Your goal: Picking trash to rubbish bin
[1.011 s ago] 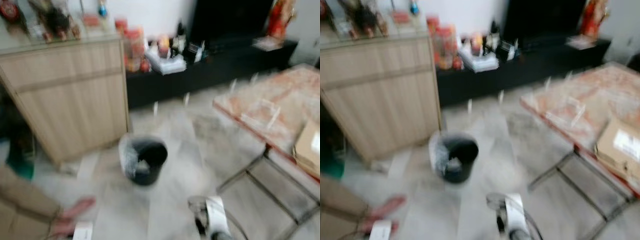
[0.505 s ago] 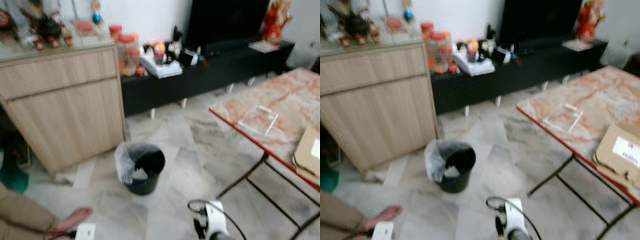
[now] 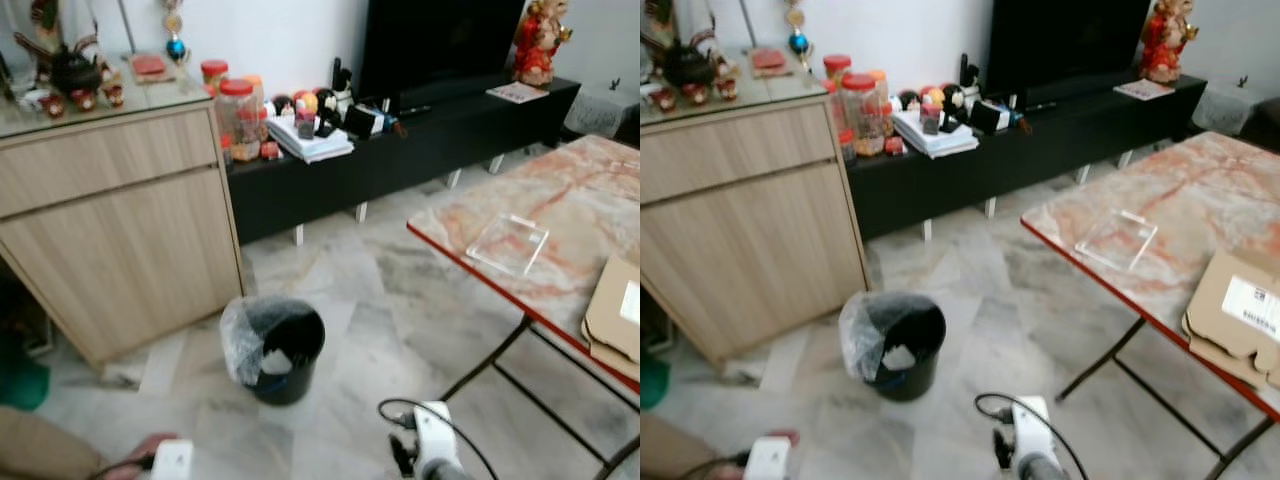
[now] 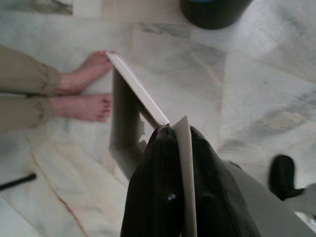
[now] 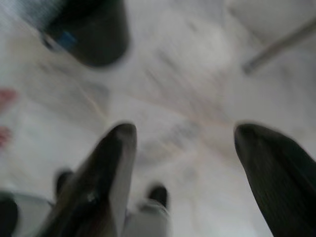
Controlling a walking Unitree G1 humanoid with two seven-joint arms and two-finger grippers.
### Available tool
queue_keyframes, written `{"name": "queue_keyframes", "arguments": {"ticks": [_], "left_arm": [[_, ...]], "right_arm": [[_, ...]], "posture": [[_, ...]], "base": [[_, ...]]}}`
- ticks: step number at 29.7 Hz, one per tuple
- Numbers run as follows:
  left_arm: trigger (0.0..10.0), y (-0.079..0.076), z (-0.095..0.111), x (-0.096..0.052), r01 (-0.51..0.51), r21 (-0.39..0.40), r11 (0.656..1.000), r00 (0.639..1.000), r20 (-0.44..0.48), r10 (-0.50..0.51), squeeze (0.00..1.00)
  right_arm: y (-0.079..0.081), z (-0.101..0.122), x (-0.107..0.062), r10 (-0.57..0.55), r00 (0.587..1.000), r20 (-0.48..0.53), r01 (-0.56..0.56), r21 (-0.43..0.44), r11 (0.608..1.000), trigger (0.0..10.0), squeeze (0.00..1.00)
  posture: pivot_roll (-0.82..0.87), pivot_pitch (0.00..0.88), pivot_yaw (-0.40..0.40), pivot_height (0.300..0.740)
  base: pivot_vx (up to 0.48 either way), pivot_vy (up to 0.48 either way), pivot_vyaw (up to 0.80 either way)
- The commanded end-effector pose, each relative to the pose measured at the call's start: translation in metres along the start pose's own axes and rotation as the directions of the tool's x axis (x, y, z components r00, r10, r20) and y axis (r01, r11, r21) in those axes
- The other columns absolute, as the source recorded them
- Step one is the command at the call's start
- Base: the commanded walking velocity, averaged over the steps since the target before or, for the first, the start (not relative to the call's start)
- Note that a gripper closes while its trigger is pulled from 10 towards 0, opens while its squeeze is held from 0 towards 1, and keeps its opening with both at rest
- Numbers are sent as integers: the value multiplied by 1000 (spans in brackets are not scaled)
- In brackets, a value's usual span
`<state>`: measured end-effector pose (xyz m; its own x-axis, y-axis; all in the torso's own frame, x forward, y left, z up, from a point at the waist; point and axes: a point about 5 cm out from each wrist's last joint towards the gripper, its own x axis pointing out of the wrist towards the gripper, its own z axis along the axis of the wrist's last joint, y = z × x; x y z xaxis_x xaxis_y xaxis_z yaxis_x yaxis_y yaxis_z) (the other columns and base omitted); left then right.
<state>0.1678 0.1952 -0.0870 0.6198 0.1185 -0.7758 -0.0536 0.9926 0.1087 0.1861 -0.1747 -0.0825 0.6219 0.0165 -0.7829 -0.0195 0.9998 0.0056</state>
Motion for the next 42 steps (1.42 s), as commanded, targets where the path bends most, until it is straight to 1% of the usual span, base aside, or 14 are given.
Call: {"name": "queue_keyframes", "arguments": {"ticks": [1, 5, 14, 16, 27, 29, 33, 42], "left_arm": [[10000, 13, -4, -1, -33, 12, 999, 999, -15, 33, 0], [10000, 14, -5, -1, -35, 12, 999, 999, -17, 35, 0], [10000, 14, -5, -2, -39, 10, 999, 999, -19, 39, 0], [10000, 14, -5, -2, -38, 10, 999, 999, -19, 39, 0], [10000, 14, -5, -1, -40, 8, 999, 999, -17, 40, 0], [10000, 14, -5, -1, -40, 8, 999, 999, -17, 40, 0], [10000, 14, -5, -1, -40, 8, 999, 999, -17, 40, 0], [10000, 14, -5, -1, -39, 7, 999, 999, -16, 39, 0]], "right_arm": [[12, 13, 3, 29, 999, 40, -29, 2, 1000, 10000, 0], [14, 11, 3, 36, 999, 35, -35, -28, 999, 10000, 0], [14, 14, 4, 32, 998, 46, -31, -34, 999, 10000, 0], [13, 14, 4, 25, 999, 45, -24, -14, 1000, 10000, 0], [13, 14, 4, 30, 999, 45, -28, -41, 999, 10000, 0], [13, 15, 4, 30, 998, 48, -28, -37, 999, 10000, 0], [14, 15, 4, 27, 998, 52, -27, -13, 1000, 10000, 0], [14, 16, 4, 30, 998, 54, -29, -22, 999, 10000, 0]], "posture": [[-17, 35, -46, 740], [-15, 43, -48, 740], [-14, 45, -50, 740], [-14, 45, -50, 740], [-11, 49, -51, 740], [-11, 49, -51, 740], [-11, 49, -51, 740], [-10, 51, -52, 740]], "base": [[274, 0, 0], [275, 0, 0], [282, 0, 668], [281, 0, 0], [282, 0, 57], [285, 0, 625], [281, 0, 0], [282, 0, 0]]}}
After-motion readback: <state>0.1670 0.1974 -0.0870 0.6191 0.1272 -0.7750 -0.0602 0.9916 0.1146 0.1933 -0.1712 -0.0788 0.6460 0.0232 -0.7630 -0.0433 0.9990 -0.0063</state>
